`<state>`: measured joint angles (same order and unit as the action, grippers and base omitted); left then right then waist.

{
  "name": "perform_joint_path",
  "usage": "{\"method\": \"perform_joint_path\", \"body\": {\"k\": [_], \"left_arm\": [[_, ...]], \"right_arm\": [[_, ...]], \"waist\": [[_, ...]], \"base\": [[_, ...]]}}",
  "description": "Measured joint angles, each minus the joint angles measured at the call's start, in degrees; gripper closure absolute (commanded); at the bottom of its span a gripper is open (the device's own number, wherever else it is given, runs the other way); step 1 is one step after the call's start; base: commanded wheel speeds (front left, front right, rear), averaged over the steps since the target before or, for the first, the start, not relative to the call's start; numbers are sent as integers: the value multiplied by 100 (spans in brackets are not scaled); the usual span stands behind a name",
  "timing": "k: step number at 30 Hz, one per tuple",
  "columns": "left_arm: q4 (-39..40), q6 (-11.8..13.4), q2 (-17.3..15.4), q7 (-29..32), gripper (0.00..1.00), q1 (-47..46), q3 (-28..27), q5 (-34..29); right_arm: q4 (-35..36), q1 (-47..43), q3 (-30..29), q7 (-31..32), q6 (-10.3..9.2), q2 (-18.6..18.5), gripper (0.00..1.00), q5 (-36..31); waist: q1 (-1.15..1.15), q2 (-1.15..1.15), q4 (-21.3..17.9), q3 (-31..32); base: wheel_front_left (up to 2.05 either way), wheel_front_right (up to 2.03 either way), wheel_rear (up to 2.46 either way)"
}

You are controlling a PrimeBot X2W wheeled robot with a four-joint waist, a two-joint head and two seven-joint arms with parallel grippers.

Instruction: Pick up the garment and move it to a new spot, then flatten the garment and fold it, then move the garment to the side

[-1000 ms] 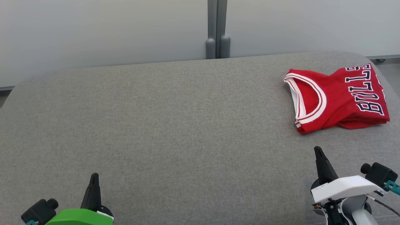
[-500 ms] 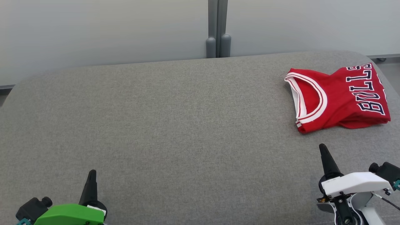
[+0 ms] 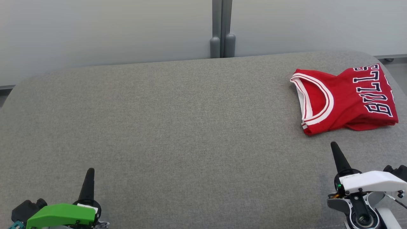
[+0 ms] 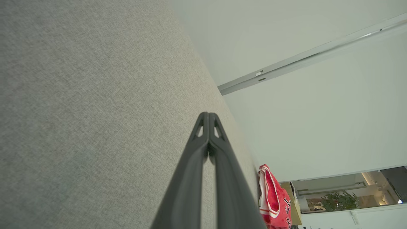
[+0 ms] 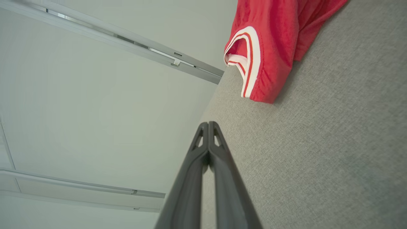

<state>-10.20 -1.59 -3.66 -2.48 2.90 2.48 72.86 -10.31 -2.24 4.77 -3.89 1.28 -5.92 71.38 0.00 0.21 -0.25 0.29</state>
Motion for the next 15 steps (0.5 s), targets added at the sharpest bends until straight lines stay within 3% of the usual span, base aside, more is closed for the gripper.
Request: {"method": "perform_joint_path", "body": {"k": [15], "left_arm": [[-197, -237, -57, 245, 100, -208, -92, 994]], "right_arm": [[-153, 203, -261, 203, 227, -12, 100, 1141]], "waist": [[0, 0, 12, -24]], "base": [[0, 0, 0]]}}
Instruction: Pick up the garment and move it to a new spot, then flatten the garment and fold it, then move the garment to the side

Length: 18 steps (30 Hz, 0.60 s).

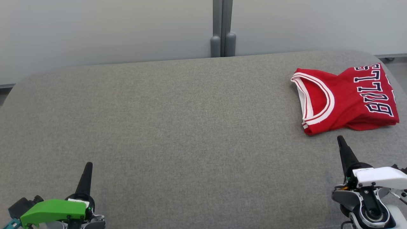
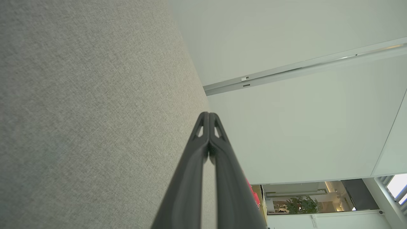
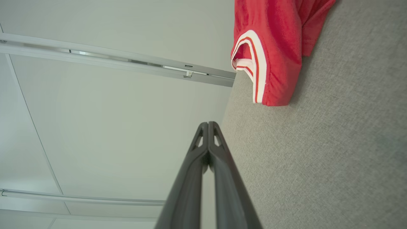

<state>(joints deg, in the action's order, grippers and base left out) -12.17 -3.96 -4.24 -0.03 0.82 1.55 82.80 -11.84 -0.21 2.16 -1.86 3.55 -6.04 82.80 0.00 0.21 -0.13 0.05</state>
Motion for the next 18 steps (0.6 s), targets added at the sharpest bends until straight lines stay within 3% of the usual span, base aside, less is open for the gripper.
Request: {"method": "perform_joint_path", "body": {"k": [18], "left_arm": [[-203, -211, -27, 267, 100, -239, -152, 1100]], "right_arm": [[-193, 204, -301, 253, 245, -14, 100, 1305]], "waist": [[0, 0, 13, -27]], "base": [[0, 0, 0]]}}
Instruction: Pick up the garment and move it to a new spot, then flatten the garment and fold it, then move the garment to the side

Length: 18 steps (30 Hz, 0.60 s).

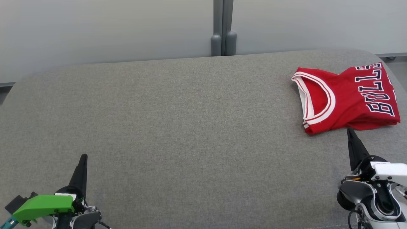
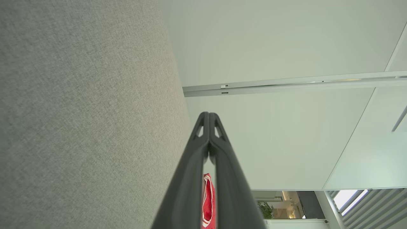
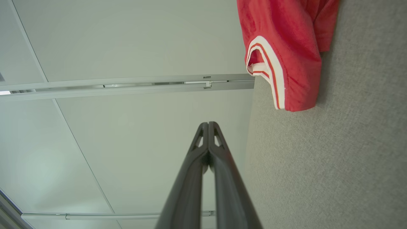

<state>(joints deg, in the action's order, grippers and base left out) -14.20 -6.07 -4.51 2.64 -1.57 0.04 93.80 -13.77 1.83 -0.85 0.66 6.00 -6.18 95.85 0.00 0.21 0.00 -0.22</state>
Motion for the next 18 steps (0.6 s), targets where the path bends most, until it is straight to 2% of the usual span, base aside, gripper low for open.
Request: {"method": "perform_joint_path", "body": {"k": [3, 18], "left_arm": [[-15, -41, -3, 16, 100, -57, -8, 160], [-51, -47, -3, 18, 100, -83, -13, 160]], "right_arm": [[-23, 29, -35, 24, 4, -13, 100, 130], [-87, 36, -41, 40, 48, -13, 100, 145]], "waist": [[0, 0, 1, -1], [0, 0, 0, 2]], "base": [[0, 0, 0], [0, 0, 0]]}}
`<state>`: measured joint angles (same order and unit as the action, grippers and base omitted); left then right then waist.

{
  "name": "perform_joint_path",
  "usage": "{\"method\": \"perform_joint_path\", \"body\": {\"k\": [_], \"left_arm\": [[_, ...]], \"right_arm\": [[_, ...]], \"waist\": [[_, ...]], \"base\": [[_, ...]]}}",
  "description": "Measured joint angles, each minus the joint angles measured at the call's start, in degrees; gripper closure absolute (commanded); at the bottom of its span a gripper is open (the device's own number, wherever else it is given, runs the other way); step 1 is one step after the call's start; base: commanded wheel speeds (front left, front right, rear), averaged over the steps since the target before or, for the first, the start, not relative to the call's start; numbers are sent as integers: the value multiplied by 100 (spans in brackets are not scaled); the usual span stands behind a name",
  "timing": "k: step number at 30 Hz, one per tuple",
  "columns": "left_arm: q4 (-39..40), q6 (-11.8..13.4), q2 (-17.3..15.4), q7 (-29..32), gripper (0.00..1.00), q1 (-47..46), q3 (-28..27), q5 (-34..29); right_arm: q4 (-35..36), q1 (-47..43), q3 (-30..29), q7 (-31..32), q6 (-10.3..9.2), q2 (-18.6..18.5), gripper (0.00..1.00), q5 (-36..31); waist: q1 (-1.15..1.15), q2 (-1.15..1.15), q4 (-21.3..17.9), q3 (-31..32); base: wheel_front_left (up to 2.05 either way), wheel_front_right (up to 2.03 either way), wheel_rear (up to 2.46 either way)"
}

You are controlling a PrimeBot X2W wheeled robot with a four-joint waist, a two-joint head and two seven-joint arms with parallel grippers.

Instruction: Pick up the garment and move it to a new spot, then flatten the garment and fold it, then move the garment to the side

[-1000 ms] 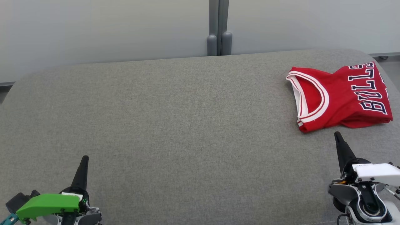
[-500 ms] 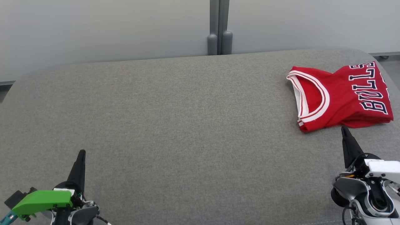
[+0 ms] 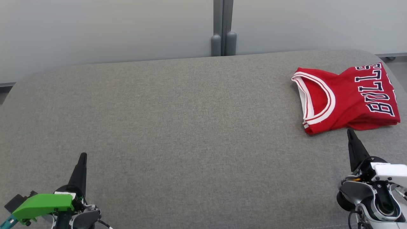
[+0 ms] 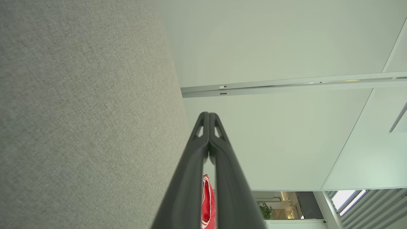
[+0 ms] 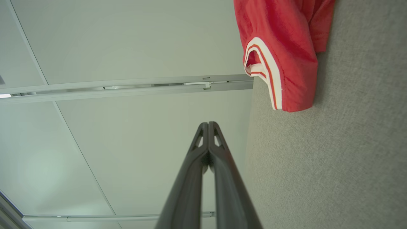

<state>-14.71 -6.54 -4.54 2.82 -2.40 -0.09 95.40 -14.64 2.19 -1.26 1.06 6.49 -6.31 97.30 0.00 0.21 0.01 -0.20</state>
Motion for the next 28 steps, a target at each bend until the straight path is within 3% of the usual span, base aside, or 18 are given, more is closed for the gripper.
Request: {"method": "perform_joint_path", "body": {"k": [28], "left_arm": [[-90, -1, 0, 16, 100, -4, -11, 0]], "right_arm": [[-65, 78, -16, 8, 4, 2, 100, 0]], "waist": [[0, 0, 0, 3]], "base": [[0, 0, 0]]}}
